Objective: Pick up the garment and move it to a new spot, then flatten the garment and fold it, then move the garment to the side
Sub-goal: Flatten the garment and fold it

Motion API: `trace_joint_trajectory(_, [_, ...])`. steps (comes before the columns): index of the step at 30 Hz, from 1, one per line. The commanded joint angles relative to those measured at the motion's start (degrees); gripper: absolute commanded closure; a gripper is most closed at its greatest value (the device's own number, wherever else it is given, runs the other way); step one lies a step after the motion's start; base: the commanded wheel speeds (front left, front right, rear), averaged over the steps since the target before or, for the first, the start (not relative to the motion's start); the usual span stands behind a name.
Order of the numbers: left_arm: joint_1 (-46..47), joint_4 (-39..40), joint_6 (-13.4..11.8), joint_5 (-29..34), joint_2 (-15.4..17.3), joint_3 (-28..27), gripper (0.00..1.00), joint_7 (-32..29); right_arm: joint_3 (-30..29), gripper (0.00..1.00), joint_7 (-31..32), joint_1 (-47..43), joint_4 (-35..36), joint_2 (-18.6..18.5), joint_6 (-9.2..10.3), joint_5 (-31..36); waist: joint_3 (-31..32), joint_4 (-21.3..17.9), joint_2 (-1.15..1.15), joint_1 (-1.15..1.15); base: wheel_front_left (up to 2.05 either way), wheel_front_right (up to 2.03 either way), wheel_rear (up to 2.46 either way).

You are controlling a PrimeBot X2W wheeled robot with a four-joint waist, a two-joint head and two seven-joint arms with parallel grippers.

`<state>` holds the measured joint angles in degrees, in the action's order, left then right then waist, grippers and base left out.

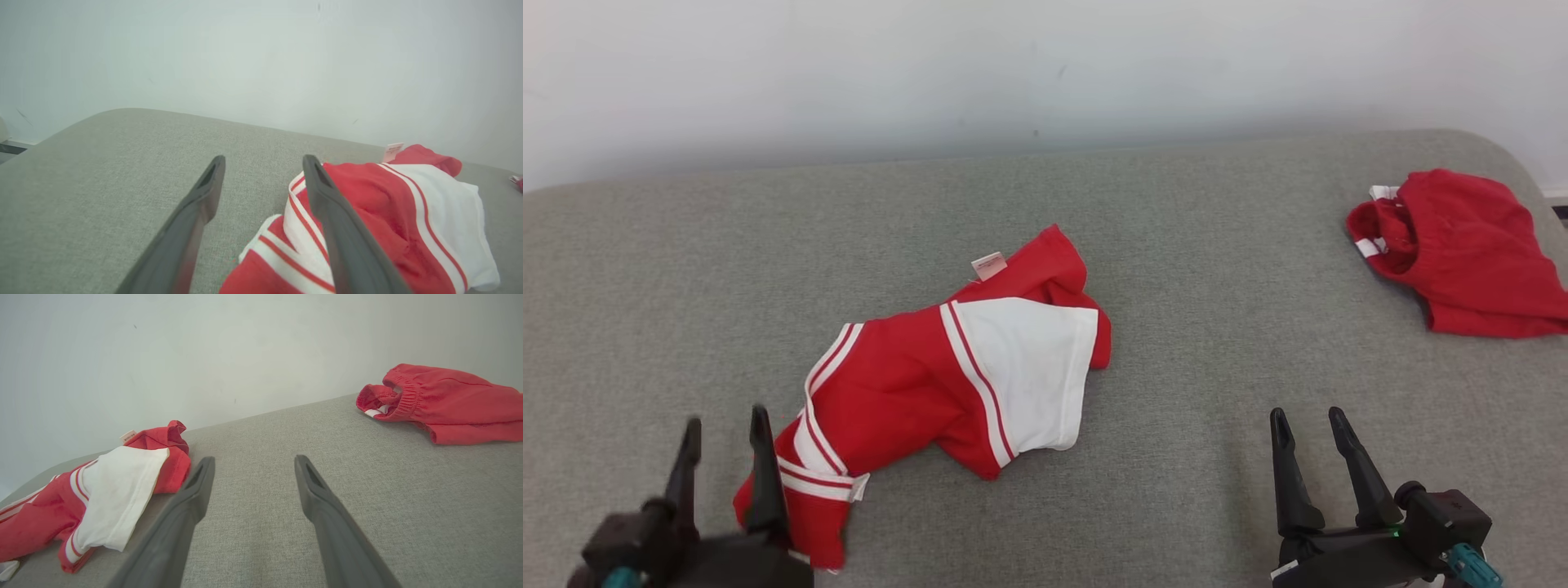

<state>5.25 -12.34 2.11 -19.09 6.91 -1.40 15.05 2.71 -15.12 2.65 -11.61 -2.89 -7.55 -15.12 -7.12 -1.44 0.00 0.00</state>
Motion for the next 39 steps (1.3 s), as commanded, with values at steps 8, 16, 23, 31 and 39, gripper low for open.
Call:
trace_joint_trajectory(8, [9.2,-4.3,2.8,2.8,1.9,1.7,0.0,0.1,1.0,0.0,0.0,1.6,-0.3,0.0,0.11,-0.9,-1.7,-4.0,0.0,0.0,0.0,0.0,0.0])
trace_joint_trajectory(16, [18.4,-17.7,3.8,4.4,6.0,3.7,0.0,-2.8,1.7,0.0,0.0,2.9,-0.4,0.1,0.11,-1.6,-4.2,-9.2,0.0,0.0,0.0,0.0,0.0])
trace_joint_trajectory(23, [22.9,-27.7,4.8,2.8,8.7,5.2,0.0,-8.9,1.5,0.0,0.0,3.0,-0.8,0.1,0.11,-2.5,-4.5,-10.8,0.0,0.0,0.0,0.0,0.0])
trace_joint_trajectory(31, [24.9,-32.5,5.3,-1.6,8.9,8.2,1.0,-16.0,1.8,0.0,0.0,2.5,-0.8,0.1,0.11,-2.4,-3.2,-10.1,0.0,0.0,0.0,0.0,0.0])
trace_joint_trajectory(39, [25.8,-31.2,5.4,-3.5,9.2,12.8,1.0,-14.9,1.7,0.0,0.0,1.5,-0.8,0.1,0.11,-2.3,-1.5,-9.2,0.0,0.0,0.0,0.0,0.0])
